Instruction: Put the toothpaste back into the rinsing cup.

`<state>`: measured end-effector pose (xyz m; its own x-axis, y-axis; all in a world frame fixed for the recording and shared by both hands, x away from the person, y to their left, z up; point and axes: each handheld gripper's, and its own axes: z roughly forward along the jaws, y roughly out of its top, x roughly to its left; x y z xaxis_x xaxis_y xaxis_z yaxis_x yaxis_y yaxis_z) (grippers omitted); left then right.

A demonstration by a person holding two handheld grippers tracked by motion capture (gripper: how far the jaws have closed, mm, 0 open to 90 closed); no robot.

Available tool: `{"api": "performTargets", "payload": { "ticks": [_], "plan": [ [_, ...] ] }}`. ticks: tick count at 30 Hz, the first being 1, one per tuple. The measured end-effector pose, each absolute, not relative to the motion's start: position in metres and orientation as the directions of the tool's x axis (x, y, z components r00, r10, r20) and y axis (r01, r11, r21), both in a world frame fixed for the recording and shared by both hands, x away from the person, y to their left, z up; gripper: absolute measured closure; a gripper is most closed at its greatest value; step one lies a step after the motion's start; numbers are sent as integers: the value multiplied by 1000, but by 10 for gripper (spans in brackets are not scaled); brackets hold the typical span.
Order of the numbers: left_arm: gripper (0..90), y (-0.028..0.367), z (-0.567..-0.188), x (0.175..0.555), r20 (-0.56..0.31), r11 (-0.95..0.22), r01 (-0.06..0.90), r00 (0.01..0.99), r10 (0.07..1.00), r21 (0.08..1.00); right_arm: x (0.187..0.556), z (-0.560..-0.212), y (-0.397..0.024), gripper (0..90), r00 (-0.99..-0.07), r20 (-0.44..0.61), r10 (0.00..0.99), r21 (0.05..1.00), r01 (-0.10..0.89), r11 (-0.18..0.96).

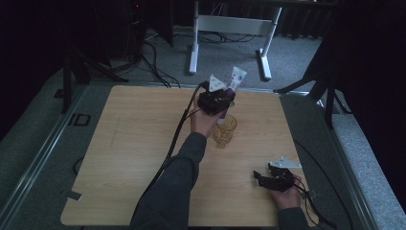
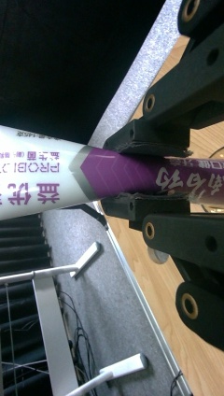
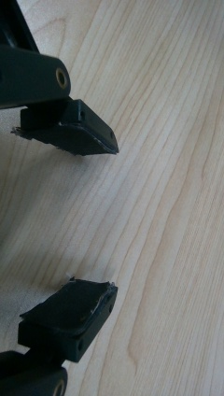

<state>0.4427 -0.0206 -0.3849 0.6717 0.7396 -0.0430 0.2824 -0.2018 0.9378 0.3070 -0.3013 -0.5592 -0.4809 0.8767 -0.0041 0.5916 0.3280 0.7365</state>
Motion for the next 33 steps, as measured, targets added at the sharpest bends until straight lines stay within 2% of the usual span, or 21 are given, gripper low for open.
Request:
{"api": "performTargets", "payload": {
  "ticks": [33],
  "plan": [
    [710,-43,-417,466,-76,-229,355,671,738,907,307,-559,-302,267,-484,-3,875,737,591,330]
  ]
}}
